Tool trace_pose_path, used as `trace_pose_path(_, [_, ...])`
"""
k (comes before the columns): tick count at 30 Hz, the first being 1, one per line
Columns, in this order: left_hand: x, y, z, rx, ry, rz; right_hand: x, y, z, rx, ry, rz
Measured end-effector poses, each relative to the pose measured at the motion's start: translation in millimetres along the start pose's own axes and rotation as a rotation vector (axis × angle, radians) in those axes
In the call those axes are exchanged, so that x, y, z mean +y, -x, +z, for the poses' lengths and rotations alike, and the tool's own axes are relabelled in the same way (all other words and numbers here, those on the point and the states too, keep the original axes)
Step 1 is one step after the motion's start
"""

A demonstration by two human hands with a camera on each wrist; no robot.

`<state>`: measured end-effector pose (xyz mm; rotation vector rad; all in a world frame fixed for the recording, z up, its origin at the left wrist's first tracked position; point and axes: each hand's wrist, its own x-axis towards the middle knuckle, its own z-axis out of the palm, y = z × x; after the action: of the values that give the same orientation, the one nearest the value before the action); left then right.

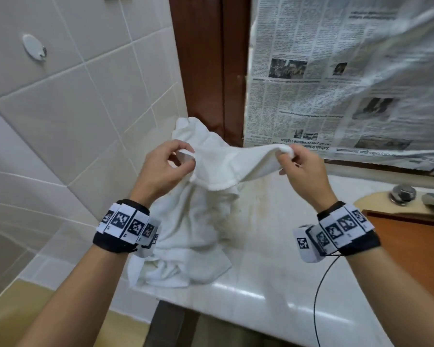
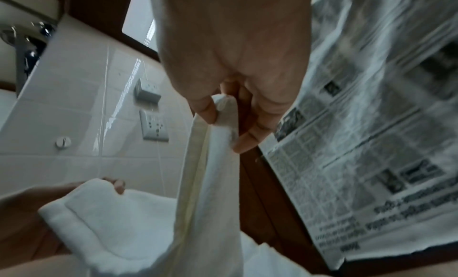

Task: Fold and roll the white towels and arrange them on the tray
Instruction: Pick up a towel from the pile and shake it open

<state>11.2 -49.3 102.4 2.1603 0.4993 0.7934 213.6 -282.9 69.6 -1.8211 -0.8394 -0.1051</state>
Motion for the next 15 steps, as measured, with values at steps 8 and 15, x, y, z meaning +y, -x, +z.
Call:
trace_pose_path(8, [53, 63, 66, -0.089, 0.007, 0.093, -4, 79, -128, 0.028, 0.006, 0.067])
trace_pose_path(15, [100, 117, 100, -0.217, 0.139, 0.066, -24, 139, -198, 0.049, -0.007, 0.1])
